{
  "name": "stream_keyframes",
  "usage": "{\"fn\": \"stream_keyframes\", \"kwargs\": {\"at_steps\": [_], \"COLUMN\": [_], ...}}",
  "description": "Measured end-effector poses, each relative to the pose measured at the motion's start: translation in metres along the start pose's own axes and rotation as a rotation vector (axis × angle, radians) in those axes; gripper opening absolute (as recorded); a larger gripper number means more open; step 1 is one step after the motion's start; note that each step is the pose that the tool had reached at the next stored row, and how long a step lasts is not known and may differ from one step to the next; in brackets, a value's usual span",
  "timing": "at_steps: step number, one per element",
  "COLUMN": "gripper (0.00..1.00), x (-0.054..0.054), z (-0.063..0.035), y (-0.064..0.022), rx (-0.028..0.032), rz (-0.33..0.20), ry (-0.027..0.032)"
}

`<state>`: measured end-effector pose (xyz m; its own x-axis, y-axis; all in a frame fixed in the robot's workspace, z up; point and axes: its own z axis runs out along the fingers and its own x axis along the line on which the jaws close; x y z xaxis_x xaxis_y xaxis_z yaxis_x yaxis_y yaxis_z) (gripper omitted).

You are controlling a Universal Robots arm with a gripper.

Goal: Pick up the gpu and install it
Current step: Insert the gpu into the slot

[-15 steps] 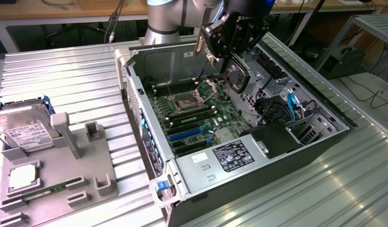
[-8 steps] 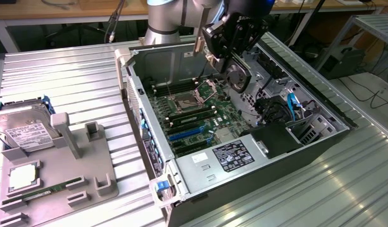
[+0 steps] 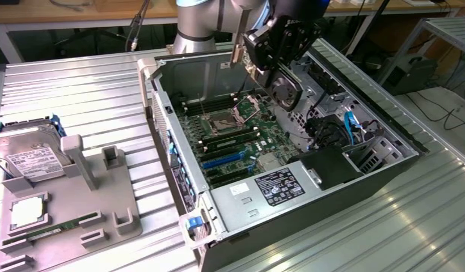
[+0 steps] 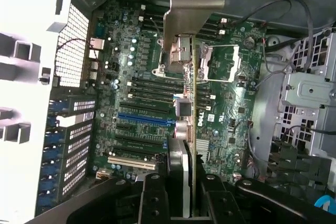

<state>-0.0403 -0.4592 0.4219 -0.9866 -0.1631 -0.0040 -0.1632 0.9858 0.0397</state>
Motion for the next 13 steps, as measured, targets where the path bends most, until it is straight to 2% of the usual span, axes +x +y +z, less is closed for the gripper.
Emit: {"fn": "stream_keyframes", "kwargs": {"at_steps": [13], "gripper": [0.29], "x": [0.0001], "z": [-0.0001], "y": [-0.0005], "rx": [-0.0008], "rz": [-0.084], "ry": [0.0033]}}
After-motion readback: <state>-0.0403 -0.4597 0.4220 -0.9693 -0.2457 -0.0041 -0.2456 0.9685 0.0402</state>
